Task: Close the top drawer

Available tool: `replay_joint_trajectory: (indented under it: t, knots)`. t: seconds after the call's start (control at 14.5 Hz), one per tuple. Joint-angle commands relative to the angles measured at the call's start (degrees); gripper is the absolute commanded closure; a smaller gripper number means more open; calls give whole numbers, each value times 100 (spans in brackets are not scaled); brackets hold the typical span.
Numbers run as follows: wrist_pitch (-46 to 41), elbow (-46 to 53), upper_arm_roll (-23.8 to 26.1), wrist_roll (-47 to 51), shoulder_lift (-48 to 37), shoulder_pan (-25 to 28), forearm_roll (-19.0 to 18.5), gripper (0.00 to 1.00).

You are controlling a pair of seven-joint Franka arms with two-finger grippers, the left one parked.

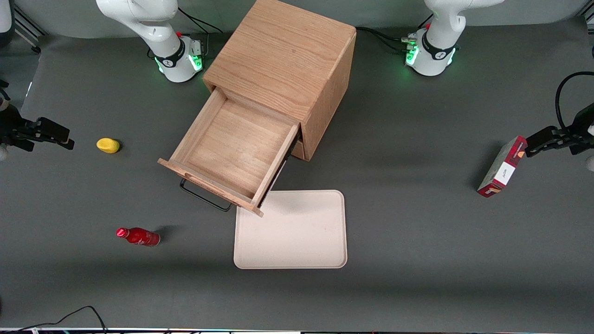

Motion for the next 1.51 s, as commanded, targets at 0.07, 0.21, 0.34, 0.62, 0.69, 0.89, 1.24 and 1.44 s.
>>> replay_joint_trajectory:
  t: [0.07, 0.21, 0.34, 0.62, 0.69, 0.89, 1.24, 1.44]
  knots:
    - [-34, 222, -35, 20, 99, 8, 62, 0]
    - [-34, 213, -36, 46, 108, 34, 27, 0]
    - [-34, 187, -44, 38, 108, 17, 45, 0]
    - [-121, 169, -36, 12, 116, 70, 62, 0]
    - [-209, 178, -44, -67, 143, 87, 45, 0]
    - [-201, 231, -150, -59, 160, 123, 18, 0]
    - [-87, 547, -115, -173, 354, 123, -210, 0]
    - [-60, 653, -141, -271, 406, 123, -1, 0]
